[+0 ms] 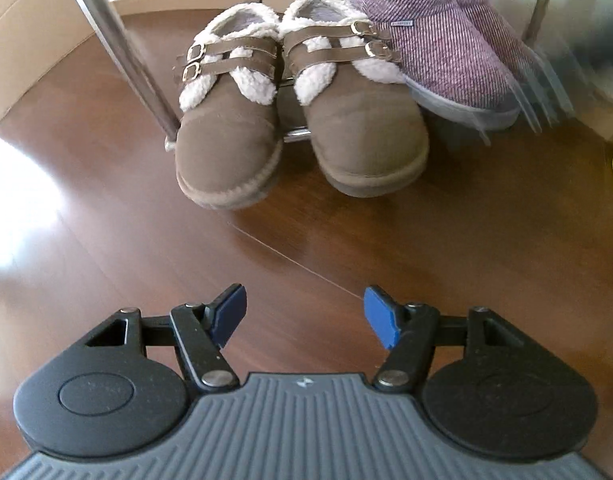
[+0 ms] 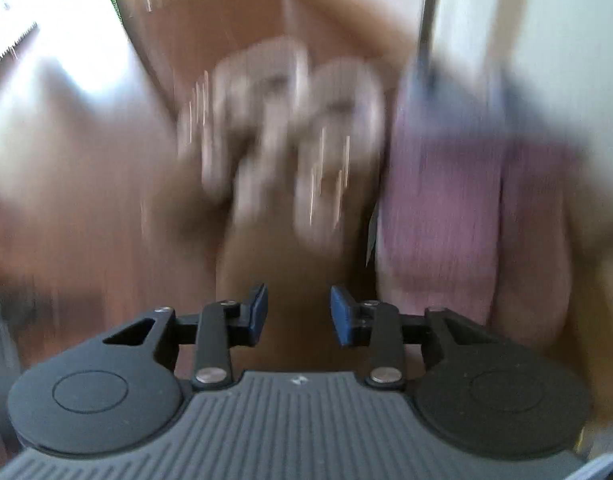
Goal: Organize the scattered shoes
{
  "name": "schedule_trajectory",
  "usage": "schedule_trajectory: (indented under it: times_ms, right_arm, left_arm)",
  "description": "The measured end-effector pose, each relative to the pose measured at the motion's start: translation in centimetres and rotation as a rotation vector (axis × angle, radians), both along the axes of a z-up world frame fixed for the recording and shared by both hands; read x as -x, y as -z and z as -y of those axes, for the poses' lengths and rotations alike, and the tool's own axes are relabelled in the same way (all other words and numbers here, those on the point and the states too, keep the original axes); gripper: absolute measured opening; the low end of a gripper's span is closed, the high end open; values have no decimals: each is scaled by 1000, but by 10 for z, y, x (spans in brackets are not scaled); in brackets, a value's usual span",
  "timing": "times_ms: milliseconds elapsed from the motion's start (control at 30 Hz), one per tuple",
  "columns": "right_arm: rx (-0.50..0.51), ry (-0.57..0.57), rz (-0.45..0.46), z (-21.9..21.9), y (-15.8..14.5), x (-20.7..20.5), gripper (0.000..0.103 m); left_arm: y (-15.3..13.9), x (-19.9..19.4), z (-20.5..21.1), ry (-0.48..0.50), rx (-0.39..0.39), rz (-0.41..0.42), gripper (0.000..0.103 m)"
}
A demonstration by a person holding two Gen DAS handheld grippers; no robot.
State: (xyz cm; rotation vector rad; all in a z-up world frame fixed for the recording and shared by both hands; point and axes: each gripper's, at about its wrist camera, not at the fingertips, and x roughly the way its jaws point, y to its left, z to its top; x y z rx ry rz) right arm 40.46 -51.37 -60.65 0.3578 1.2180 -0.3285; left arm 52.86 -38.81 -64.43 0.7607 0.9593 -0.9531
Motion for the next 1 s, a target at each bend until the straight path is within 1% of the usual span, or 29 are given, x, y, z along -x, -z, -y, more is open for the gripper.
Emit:
schedule_trajectory:
  times_ms: [67,100,167,233,300,333,367,433,500,567,667,700,767,833,900,933,1000]
  right_arm:
    - [-31,41,-40,-13,20,2,30]
    - [-36,53,-44,-20,30,-5,30]
    - [-12,85,-49,-26,42,-23,30]
    - [-18,158,-60,-28,45,-37,30]
    - [-24,206,-66,-22,50,-51,30]
    - [-33,219,-69,-21,50,-55,30]
    - [-38,228,-67,-20,50,-59,28]
    - [-19,240,-47,-18,45,-65,28]
    - [-34,259,-56,-15,45,-73,28]
    - [-33,245,-56,-17,48,-79,28]
    - [47,214,-39,-20,50,-86,28]
    - [69,223,-41,-20,52,-87,28]
    - [54,250,-53,-14,60,-90,28]
    - [32,234,-37,-14,62,-89,28]
    - [58,185,-26,-21,53,-84,30]
    - [62,176,-30,-24,48,-78,33]
    - [45,184,-51,-32,30,-55,33]
  left_arm:
    - [8,-13,4,76,-23,19,68]
    - [12,-18,6,116,-37,31,68]
    - [18,-27,11,190,-59,47,68]
    - [21,-35,16,254,-75,58,68]
    - [21,-39,22,297,-75,60,68]
    - [20,-42,25,315,-75,51,69]
    - [19,-46,29,327,-77,32,69]
    - [17,-50,35,346,-76,30,66]
    - [16,-53,39,355,-80,27,64]
    - [15,-55,43,370,-80,29,64]
    - [4,-45,34,342,-67,26,64]
    - [-1,-41,30,329,-62,24,66]
    - [-11,-33,22,304,-51,19,68]
    - [-20,-25,14,278,-40,14,67]
    - [-30,-17,6,253,-30,10,67]
    - [-35,-14,2,240,-25,8,67]
    - [-44,-6,-7,215,-14,3,68]
